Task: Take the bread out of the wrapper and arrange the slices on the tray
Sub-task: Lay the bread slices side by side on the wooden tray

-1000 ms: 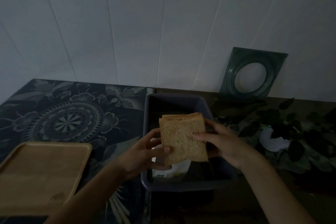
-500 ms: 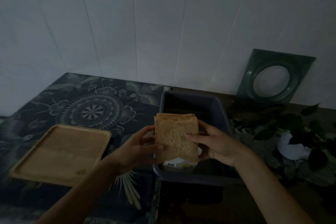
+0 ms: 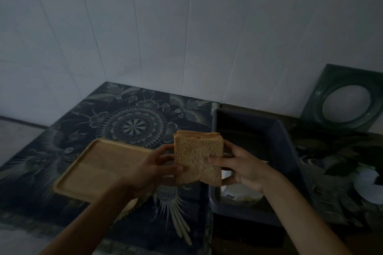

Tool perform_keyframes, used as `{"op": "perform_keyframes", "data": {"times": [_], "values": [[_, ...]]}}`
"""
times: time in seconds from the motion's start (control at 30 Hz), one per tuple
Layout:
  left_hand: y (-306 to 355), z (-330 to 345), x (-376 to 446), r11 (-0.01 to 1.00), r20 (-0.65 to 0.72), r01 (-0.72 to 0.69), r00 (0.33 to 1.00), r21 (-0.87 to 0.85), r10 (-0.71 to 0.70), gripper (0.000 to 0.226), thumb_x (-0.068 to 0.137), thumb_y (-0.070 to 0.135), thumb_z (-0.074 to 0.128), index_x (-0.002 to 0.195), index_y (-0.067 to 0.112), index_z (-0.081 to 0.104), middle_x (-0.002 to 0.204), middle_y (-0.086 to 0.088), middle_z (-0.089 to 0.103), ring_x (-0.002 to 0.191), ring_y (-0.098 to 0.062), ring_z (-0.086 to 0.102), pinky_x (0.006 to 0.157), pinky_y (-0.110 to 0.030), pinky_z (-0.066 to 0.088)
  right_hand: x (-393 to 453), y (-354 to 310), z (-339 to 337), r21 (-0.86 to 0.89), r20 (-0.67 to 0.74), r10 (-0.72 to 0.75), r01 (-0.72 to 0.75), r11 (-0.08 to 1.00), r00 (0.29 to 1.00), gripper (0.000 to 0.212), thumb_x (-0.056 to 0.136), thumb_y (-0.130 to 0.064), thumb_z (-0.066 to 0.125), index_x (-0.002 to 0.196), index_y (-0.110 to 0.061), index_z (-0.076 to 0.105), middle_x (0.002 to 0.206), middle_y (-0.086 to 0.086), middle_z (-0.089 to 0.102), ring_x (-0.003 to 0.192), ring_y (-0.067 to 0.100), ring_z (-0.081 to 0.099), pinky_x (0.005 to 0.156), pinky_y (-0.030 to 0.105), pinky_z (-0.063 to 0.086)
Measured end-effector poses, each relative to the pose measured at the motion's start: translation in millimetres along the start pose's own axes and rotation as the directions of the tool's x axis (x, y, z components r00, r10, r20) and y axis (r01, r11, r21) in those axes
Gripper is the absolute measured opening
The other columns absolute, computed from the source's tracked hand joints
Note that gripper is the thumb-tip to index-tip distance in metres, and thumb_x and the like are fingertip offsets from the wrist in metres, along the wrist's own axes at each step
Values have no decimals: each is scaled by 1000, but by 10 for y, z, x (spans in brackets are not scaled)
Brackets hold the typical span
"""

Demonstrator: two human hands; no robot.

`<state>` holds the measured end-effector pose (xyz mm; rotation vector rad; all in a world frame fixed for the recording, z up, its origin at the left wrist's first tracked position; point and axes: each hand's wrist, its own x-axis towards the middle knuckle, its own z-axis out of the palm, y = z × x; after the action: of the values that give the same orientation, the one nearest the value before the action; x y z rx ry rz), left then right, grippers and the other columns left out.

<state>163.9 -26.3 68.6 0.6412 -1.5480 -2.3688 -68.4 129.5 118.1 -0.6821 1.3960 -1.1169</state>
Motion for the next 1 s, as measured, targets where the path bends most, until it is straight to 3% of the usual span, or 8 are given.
{"op": "perform_keyframes", "data": {"times": [0.17, 0.3, 0.4, 0.57, 0.73, 0.9, 1.0], "values": [[126, -555, -106, 999, 0, 31, 1000, 33, -31, 62, 75, 10, 87, 129, 28, 62, 130, -10, 65, 119, -31, 66, 85, -51, 59, 361, 16, 426, 32, -14, 18, -18, 999, 1000, 61, 76, -14, 90, 127, -34, 64, 118, 6, 76, 106, 30, 74, 77, 52, 62], [197, -995, -150, 994, 8, 58, 998, 92, -59, 61, 77, 15, 86, 130, 31, 61, 133, -4, 63, 120, -28, 65, 91, -53, 58, 691, 66, 739, 26, -32, 36, -35, 999, 999, 61, 76, -16, 90, 127, -35, 64, 114, 4, 77, 103, 27, 75, 82, 57, 61], [228, -1320, -173, 987, -25, 94, 995, 130, -92, 58, 77, 20, 86, 128, 34, 63, 130, 3, 66, 119, -21, 66, 96, -53, 56, 947, 139, 981, 19, -88, 66, -64, 998, 994, 57, 76, -21, 90, 124, -37, 65, 114, 0, 77, 105, 22, 75, 83, 53, 62], [196, -1856, -204, 963, -86, 170, 984, 210, -155, 50, 76, 28, 85, 123, 33, 67, 125, 7, 70, 117, -16, 66, 103, -51, 51, 1386, 382, 1393, 65, -191, 146, -136, 989, 971, 58, 77, -21, 89, 128, -18, 61, 122, 6, 73, 106, 23, 74, 88, 46, 62], [15, -2341, -226, 932, -150, 289, 954, 218, -261, 49, 75, 25, 86, 120, 25, 68, 117, 0, 74, 111, -21, 69, 97, -49, 57, 1717, 685, 1751, 98, -230, 247, -230, 968, 941, 50, 80, -22, 87, 125, -14, 67, 117, 9, 77, 104, 26, 75, 94, 48, 60], [-226, -2718, -240, 896, -133, 403, 914, 188, -383, 41, 79, 21, 84, 117, 22, 70, 116, -3, 74, 108, -24, 71, 86, -37, 61, 1961, 1019, 2059, 139, -285, 350, -323, 936, 892, 30, 86, -23, 81, 115, -19, 72, 103, 1, 81, 91, 18, 77, 70, 34, 63], [-407, -2884, -205, 873, -165, 455, 888, 175, -429, 38, 81, 19, 82, 117, 21, 71, 118, -8, 73, 113, -31, 67, 81, -34, 62, 2086, 1215, 2205, 204, -318, 420, -371, 906, 850, 18, 87, -21, 80, 104, -20, 77, 93, -2, 82, 90, 16, 77, 66, 32, 63]]}}
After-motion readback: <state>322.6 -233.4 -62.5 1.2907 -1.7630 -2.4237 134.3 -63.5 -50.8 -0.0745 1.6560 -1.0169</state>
